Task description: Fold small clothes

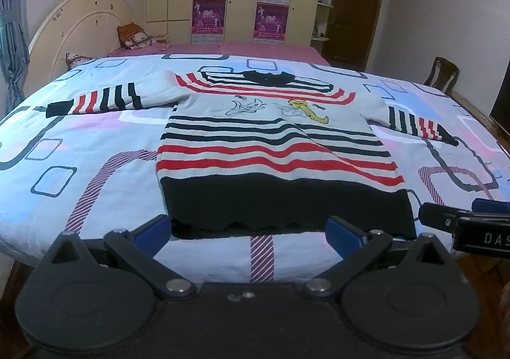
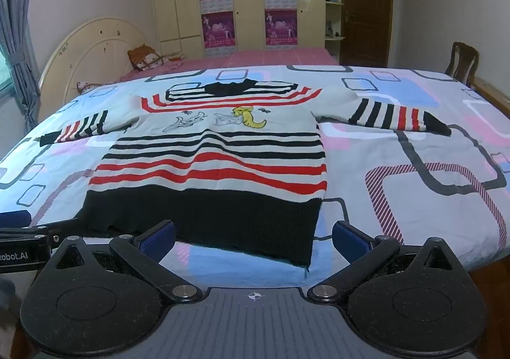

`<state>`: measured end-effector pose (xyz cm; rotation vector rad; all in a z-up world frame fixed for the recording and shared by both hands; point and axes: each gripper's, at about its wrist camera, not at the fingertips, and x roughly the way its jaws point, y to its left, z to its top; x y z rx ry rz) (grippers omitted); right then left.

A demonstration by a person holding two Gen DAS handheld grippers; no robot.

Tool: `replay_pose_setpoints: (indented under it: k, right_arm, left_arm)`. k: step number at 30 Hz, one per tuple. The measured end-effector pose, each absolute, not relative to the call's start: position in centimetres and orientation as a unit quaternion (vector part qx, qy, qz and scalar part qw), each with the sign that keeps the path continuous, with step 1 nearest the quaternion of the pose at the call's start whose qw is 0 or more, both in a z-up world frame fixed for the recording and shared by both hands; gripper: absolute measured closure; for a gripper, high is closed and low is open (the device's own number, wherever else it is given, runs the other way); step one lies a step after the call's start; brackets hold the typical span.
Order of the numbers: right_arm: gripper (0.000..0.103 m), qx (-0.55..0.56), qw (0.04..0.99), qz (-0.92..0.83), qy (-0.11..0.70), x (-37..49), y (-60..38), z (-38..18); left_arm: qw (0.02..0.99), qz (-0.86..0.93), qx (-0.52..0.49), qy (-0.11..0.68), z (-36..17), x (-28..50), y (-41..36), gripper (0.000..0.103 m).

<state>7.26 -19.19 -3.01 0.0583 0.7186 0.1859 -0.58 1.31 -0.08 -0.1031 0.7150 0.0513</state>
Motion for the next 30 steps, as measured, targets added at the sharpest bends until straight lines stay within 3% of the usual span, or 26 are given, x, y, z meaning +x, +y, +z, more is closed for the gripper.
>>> replay_pose_setpoints:
  k: [30]
  right_arm:
    - [0.0, 0.029, 0.932, 0.091, 0.35, 7.5, -19.2, -2.8]
  left_arm:
    - [0.934, 0.033, -0.05, 0.352, 0.0, -0.2, 0.7, 0.0]
